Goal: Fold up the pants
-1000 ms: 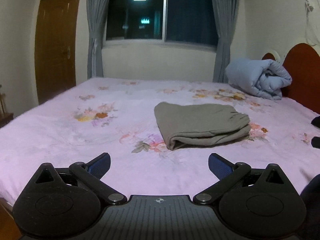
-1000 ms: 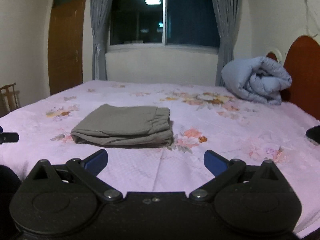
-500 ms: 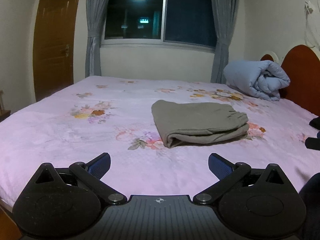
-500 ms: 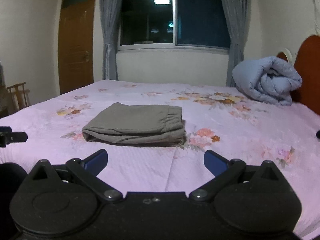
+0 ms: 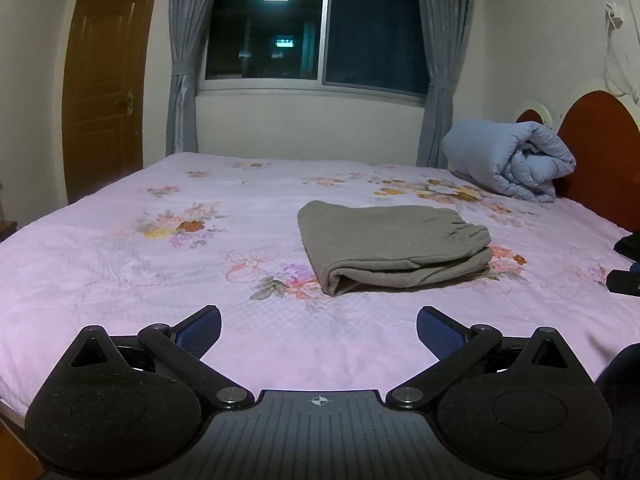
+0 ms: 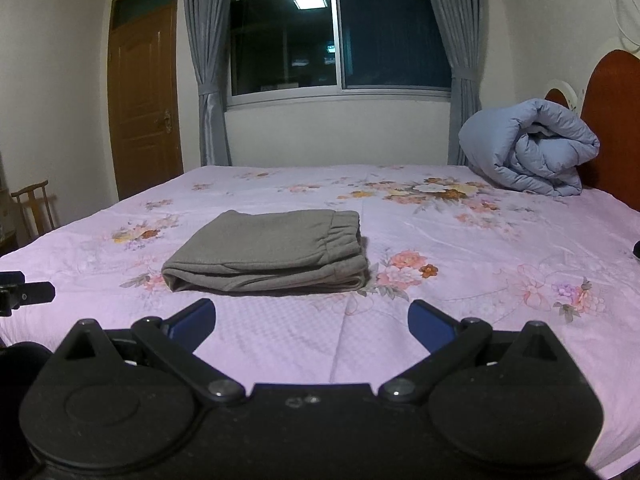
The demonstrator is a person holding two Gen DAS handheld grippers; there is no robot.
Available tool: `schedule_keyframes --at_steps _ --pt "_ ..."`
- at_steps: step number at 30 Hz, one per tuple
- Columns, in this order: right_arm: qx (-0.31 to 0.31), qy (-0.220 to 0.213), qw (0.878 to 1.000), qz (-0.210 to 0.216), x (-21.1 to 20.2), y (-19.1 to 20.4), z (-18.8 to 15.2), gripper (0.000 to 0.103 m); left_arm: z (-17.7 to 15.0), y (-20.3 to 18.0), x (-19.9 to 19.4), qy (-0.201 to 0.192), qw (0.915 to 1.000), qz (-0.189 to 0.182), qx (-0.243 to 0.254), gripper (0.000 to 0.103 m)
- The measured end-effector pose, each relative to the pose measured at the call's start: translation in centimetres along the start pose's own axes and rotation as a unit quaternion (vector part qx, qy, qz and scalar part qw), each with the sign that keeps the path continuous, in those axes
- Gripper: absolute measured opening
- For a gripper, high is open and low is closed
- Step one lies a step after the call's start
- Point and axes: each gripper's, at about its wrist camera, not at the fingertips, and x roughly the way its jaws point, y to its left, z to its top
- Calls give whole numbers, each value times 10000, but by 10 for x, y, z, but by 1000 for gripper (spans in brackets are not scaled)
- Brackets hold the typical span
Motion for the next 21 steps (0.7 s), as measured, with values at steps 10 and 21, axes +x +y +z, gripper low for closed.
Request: schedule_keyframes --at_steps 10,21 --pt "-11 14 10000 1 0 0 0 97 0 -1 -1 3 10000 -6 4 103" --pt "-9 17 10000 6 -1 -1 0 97 -1 -3 -2 -7 10000 -19 0 103"
